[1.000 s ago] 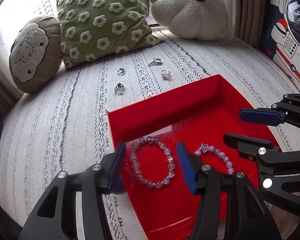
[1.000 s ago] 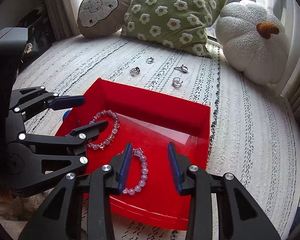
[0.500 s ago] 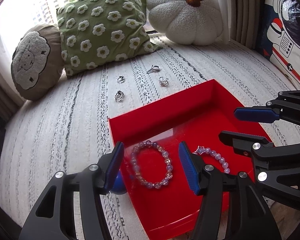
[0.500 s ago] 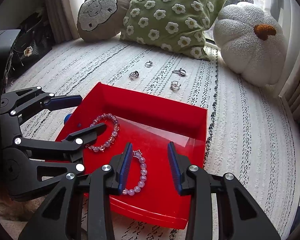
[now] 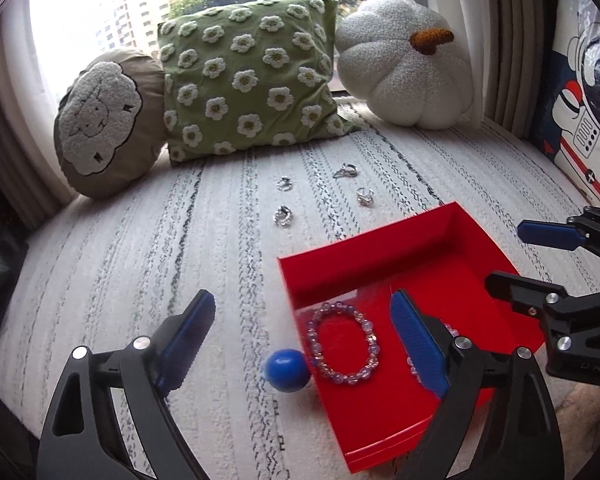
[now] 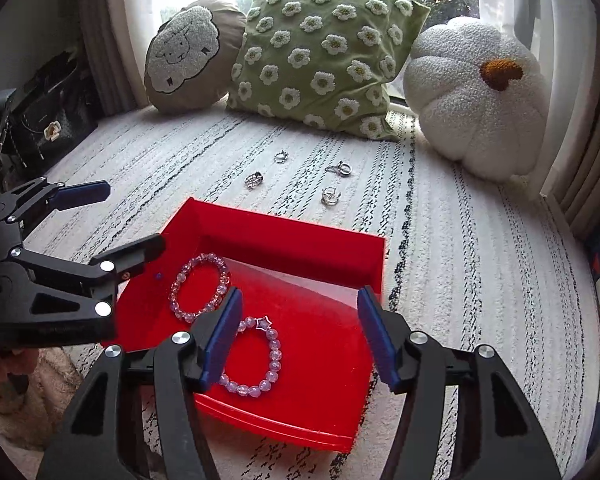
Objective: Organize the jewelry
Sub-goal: 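Withdraw both tools from the tray and move toward the silver rings, then close left tool on dark-stone silver ring while right tool grasps twisted silver ring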
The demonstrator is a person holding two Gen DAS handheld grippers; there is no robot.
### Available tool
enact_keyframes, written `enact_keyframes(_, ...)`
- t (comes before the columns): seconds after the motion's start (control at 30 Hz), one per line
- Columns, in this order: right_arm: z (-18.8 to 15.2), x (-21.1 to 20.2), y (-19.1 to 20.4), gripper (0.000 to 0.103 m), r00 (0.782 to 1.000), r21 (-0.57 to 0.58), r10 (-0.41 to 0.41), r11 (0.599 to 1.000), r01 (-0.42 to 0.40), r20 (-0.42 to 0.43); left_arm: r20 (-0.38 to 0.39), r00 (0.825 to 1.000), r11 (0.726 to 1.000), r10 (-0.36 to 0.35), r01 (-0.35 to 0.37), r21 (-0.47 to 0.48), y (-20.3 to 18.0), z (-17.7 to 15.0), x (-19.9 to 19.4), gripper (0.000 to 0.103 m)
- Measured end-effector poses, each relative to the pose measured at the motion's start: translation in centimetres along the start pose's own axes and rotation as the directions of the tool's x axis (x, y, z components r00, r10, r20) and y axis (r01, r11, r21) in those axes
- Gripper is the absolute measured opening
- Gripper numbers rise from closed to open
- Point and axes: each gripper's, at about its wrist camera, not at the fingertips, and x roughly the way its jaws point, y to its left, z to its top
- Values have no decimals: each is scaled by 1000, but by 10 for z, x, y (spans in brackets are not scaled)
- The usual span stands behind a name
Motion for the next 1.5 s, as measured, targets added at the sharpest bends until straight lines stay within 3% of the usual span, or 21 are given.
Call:
enact_keyframes(0.13, 1, -7, -8, 76, 999, 25, -28, 999, 28, 32, 2, 999, 999, 45, -45, -31, 16, 1, -2, 88)
enact_keyframes(0.23, 2, -7, -12, 83, 998, 40, -40, 998, 38, 42, -5, 997, 996, 76, -76, -41, 24, -1, -1, 89)
enact_keyframes(0.63, 3, -4, -11, 87, 998, 41, -52, 998, 50, 37, -23, 999, 997, 38, -40, -62, 31, -1, 1, 89)
enact_keyframes(0.77, 22, -4, -18, 87, 998, 64, -47, 997, 44, 41, -42, 999, 998, -23, 20, -57, 37, 18, 3, 89)
enact_keyframes(0.87, 42, 2, -25, 87, 999, 77, -48, 996, 46, 24, -62, 998, 998, -23, 20, -52, 45, 38, 14, 89)
enact_keyframes(1.13, 103, 59, -45, 87, 996, 116, -28, 993, 37, -84, -157, 985, 989, -65, 43, -141, 74, 86, 78, 89)
enact_keyframes(1.27, 122, 102, -56, 87, 987, 139, -31, 989, 53, -156, -183, 983, 994, -5, -15, -109, 74, 100, 109, 89)
enact_keyframes(1.5, 132, 164, -69, 87, 966, 173, -11, 983, 57, -257, -243, 970, 996, -13, -7, -85, 68, 112, 158, 89)
